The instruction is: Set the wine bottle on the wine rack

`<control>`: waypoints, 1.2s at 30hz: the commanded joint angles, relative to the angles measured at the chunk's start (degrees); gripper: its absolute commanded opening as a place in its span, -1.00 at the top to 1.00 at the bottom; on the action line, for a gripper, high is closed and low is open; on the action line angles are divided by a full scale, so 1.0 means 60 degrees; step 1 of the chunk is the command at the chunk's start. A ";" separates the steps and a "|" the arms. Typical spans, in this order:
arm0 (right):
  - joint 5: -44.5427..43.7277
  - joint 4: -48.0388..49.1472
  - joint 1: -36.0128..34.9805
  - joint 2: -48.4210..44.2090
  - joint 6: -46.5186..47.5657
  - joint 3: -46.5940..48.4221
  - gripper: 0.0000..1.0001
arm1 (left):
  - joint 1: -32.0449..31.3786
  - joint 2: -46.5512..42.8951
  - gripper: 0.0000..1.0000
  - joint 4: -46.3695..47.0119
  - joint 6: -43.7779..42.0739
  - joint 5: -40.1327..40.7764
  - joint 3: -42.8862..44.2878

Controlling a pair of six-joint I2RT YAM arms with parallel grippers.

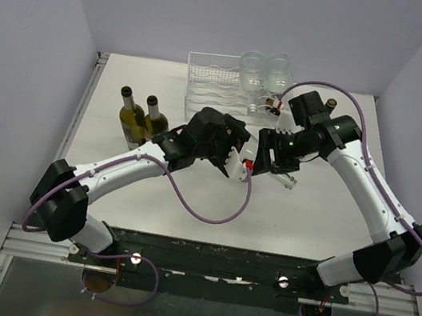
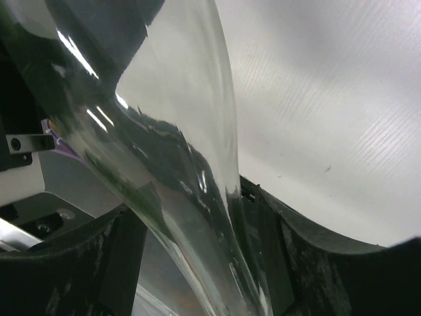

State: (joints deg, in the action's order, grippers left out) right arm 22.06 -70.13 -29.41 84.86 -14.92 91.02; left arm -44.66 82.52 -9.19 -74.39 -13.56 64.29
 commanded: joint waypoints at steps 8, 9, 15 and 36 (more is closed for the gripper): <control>-0.1143 -0.0075 -0.0343 0.0301 0.0216 0.0226 0.03 | 0.0061 -0.0057 1.00 0.0727 0.1073 -0.0170 0.1149; -0.1187 -0.0002 -0.0343 0.0300 0.0201 0.0167 0.08 | 0.0105 -0.0014 1.00 0.0668 0.1336 -0.0244 0.1251; -0.1509 -0.0118 -0.0357 0.0520 0.0084 0.0137 0.89 | 0.0266 -0.0101 1.00 0.0668 0.1748 -0.0493 0.1223; -0.1729 -0.0719 -0.0387 0.0680 -0.0048 0.1850 0.99 | 0.0310 -0.0438 -0.98 0.0699 0.1839 -0.0390 0.0594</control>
State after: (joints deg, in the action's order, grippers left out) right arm 16.78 -73.84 -32.47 87.88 -11.92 99.07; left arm -43.13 84.73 -10.55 -64.53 -14.28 66.22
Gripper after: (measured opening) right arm 0.530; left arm 0.949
